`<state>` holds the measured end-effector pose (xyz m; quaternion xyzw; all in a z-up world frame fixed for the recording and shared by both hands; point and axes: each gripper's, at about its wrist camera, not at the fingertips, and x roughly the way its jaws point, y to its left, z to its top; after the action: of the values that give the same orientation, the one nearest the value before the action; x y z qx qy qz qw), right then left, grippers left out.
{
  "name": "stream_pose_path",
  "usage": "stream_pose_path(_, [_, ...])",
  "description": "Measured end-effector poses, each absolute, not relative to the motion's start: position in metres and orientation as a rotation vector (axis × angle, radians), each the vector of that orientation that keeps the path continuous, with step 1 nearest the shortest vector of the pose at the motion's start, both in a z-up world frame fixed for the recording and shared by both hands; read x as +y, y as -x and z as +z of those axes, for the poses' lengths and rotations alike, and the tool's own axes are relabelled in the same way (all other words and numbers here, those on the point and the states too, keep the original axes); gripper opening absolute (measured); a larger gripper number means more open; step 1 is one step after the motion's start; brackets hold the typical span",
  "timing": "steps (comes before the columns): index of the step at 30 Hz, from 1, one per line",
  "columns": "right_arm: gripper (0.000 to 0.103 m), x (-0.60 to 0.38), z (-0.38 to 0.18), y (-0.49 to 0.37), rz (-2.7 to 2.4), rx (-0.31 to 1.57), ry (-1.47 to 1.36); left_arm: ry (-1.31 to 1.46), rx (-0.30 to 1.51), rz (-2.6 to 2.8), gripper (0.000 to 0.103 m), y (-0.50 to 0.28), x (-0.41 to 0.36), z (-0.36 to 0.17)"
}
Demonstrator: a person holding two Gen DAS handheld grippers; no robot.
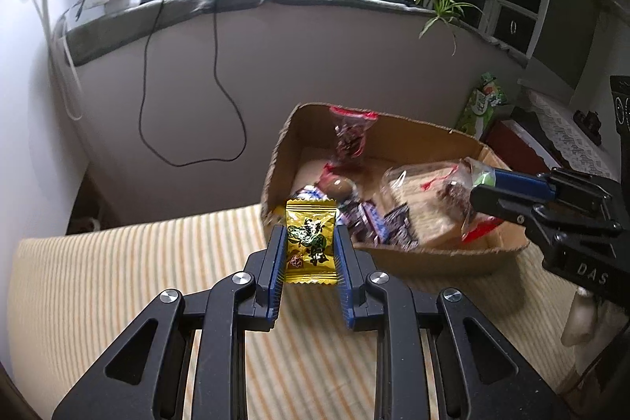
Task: Organize snacks
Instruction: 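Carry the yellow and green candies over the box with both grippers, then open both grippers to release the yellow and green candies into the box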
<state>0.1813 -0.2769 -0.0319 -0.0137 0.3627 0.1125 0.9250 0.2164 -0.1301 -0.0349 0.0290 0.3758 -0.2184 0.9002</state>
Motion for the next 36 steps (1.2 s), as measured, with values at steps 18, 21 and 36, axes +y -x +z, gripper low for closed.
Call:
stream_pose_path(18, [0.029,-0.349,-0.034,-0.209,0.106,0.742,0.011,-0.084,0.773,-0.494,0.022,-0.246,-0.175,-0.035])
stream_pose_path(21, [0.029,-0.355,-0.038,-0.213,0.097,0.747,0.009,-0.087,0.777,-0.496,0.022,-0.247,-0.179,-0.036])
stream_pose_path(36, [0.029,-0.373,-0.052,-0.224,0.076,0.769,-0.012,-0.089,0.787,-0.509,0.022,-0.259,-0.194,-0.04])
